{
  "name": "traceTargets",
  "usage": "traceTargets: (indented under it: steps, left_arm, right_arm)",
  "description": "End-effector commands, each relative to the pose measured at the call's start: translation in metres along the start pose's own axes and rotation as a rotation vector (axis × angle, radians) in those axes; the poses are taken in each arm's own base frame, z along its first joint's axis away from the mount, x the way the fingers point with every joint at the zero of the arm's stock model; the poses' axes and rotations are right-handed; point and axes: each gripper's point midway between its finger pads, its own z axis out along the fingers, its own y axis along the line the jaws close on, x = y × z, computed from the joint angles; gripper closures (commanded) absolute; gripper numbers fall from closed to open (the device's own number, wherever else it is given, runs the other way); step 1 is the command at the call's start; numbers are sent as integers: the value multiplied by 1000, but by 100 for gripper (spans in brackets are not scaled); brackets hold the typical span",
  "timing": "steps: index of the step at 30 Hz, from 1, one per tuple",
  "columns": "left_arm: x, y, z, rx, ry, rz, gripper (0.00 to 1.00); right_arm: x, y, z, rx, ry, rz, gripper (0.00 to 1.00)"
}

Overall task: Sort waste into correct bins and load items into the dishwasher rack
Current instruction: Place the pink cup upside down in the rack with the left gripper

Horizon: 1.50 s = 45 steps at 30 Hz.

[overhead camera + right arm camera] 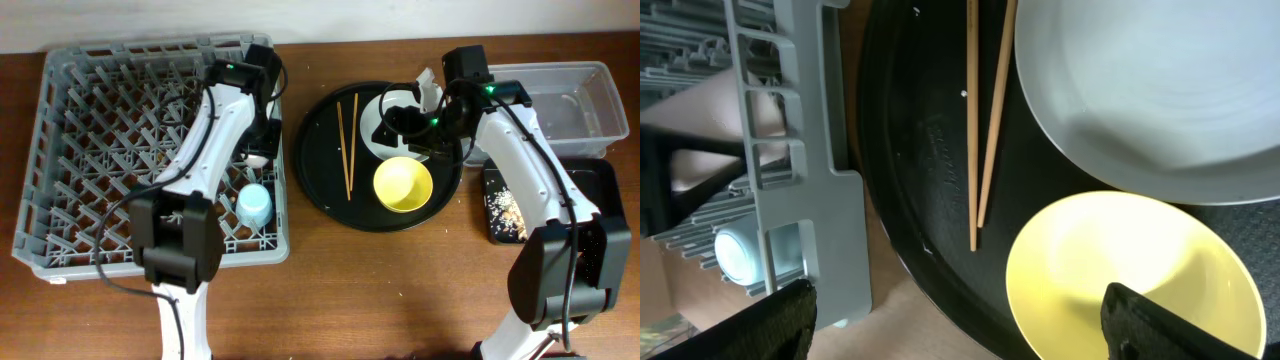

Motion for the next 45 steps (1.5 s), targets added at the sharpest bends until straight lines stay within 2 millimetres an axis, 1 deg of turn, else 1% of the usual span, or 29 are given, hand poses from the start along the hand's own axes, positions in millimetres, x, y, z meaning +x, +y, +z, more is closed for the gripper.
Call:
traceTargets:
  steps: [1, 3, 5, 6, 7, 8, 9, 10, 12, 15, 16, 17, 19, 20, 22, 23, 25, 27, 29, 31, 34, 35, 38, 39, 41, 42, 43, 44, 45]
  left_arm:
    - [-5, 1, 14, -10, 10, -20, 26]
    - [-11, 1, 10, -6, -14, -24, 1]
    - [-29, 2, -28, 12, -94, -71, 1]
    - [-44, -1, -72, 63, -182, -74, 1]
    - [-48, -3, -99, 83, -233, -63, 1]
    - [-50, -16, -125, 144, -286, 9, 1]
    - [-51, -41, -142, 254, -319, 75, 2]
    - [-49, -65, -146, 340, -321, 112, 2]
    - [-52, -103, -129, 377, -299, 173, 2]
    - [-60, -162, -90, 406, -256, 145, 11]
    - [-67, -174, -73, 379, -254, 102, 17]
    - [-71, -188, -53, 350, -254, 83, 17]
    - [-74, -209, -35, 362, -251, 80, 18]
    - [-79, -229, -14, 376, -254, 63, 28]
    - [-82, -238, 3, 377, -248, 35, 29]
    - [-84, -237, 19, 356, -233, -23, 30]
    - [-84, -238, 29, 351, -225, -27, 30]
    - [-86, -242, 34, 355, -228, -34, 44]
    - [-83, -243, 49, 346, -206, -39, 44]
    - [-79, -244, 67, 336, -173, -55, 56]
    - [-82, -245, 66, 341, -186, -55, 82]
    - [-83, -245, 66, 340, -190, -56, 98]
    - [-89, -239, 60, 341, -209, -35, 100]
    - [-101, -228, 40, 350, -244, -40, 100]
    - [-131, -191, -27, 379, -381, -47, 100]
    - [-138, -178, -54, 386, -444, -28, 100]
    - [-148, -150, -100, 377, -566, 26, 100]
    - [-150, -107, -142, 280, -658, 40, 100]
    - [-147, -48, -172, 81, -722, 29, 100]
  right_arm:
    - [-8, 7, -14, 7, -44, -38, 9]
    - [-7, 7, -14, 7, -43, -38, 9]
    - [-16, 15, -27, 3, -71, -50, 12]
    - [-26, 24, -55, 25, -124, -64, 12]
    - [-34, 28, -89, 82, -188, -73, 12]
    - [-36, 30, -129, 158, -259, -77, 12]
    - [-33, 28, -180, 276, -353, -69, 9]
    - [-28, 27, -201, 310, -393, -64, 2]
    - [-16, 26, -224, 317, -428, -48, 2]
    - [-2, 15, -214, 340, -343, -10, 3]
    - [1, 12, -213, 352, -331, -3, 4]
    - [6, 8, -213, 374, -311, 8, 4]
    - [11, 4, -213, 397, -294, 18, 10]
    - [11, 3, -213, 397, -293, 21, 13]
    - [12, 3, -213, 397, -292, 21, 13]
    - [12, 3, -213, 397, -290, 22, 12]
    - [13, 3, -213, 398, -288, 23, 12]
    - [13, 3, -213, 398, -287, 23, 12]
    - [15, 3, -212, 400, -278, 26, 12]
    - [15, 2, -212, 401, -277, 26, 12]
    - [15, 2, -212, 401, -277, 26, 13]
    - [15, 2, -212, 401, -277, 27, 13]
    - [18, 2, -212, 404, -269, 30, 13]
    - [18, -1, -213, 423, -270, 32, 13]
    - [18, -2, -213, 425, -269, 33, 13]
    - [18, -2, -213, 425, -269, 33, 13]
    - [18, -2, -213, 425, -269, 33, 13]
    - [18, -2, -213, 425, -269, 33, 13]
    - [18, -2, -213, 425, -269, 33, 13]
